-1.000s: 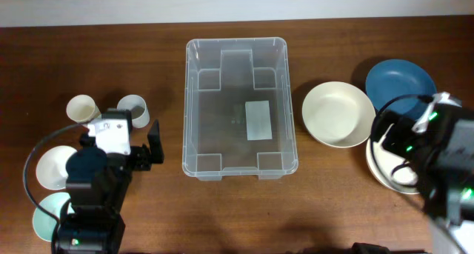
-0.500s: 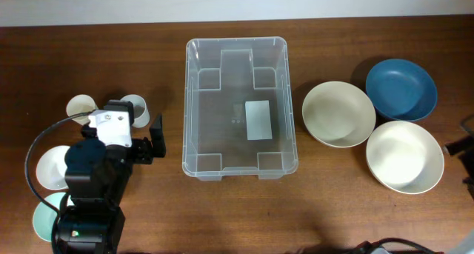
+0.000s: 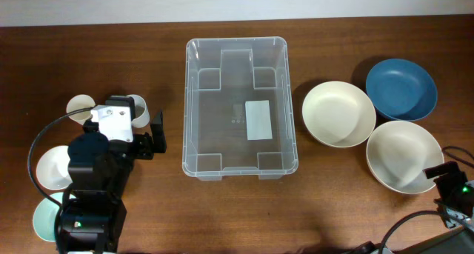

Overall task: Pack container
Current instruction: 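Grasp the rim of the white bowl with the right gripper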

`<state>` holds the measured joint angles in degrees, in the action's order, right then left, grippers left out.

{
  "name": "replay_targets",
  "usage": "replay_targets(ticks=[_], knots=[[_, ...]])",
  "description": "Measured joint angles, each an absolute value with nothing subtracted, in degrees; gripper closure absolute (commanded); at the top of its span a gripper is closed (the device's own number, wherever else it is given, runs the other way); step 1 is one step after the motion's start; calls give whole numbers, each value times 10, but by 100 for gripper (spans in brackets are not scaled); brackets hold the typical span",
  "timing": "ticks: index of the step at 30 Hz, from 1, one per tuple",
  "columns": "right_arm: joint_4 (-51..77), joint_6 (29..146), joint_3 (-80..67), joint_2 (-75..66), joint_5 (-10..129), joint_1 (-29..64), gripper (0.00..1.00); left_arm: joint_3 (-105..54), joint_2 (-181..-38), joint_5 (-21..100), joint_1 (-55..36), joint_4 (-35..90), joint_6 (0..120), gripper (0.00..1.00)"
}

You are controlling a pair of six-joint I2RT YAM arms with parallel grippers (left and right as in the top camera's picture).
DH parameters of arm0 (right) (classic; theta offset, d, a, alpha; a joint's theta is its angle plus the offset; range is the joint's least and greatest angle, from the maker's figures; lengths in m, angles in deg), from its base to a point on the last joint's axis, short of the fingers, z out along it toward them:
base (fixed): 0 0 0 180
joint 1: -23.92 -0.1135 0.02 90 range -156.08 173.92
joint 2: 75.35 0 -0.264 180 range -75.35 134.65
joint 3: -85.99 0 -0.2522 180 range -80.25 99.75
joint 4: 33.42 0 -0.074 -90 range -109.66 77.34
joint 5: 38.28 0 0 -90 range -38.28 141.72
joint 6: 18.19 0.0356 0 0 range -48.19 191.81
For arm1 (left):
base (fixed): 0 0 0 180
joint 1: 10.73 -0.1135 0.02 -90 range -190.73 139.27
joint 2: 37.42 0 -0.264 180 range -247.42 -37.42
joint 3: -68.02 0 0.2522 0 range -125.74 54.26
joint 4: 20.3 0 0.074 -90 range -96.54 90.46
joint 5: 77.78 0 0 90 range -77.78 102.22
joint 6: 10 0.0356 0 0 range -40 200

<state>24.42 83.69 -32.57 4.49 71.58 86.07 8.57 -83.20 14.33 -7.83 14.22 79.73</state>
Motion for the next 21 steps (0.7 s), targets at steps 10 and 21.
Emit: replay_targets(ticks=[10, 21], knots=[[153, 862, -336, 152, 732, 833, 11, 86, -835, 143, -78, 137, 797, 0], [128, 873, -336, 182, 738, 790, 55, 86, -835, 142, -78, 123, 797, 0]])
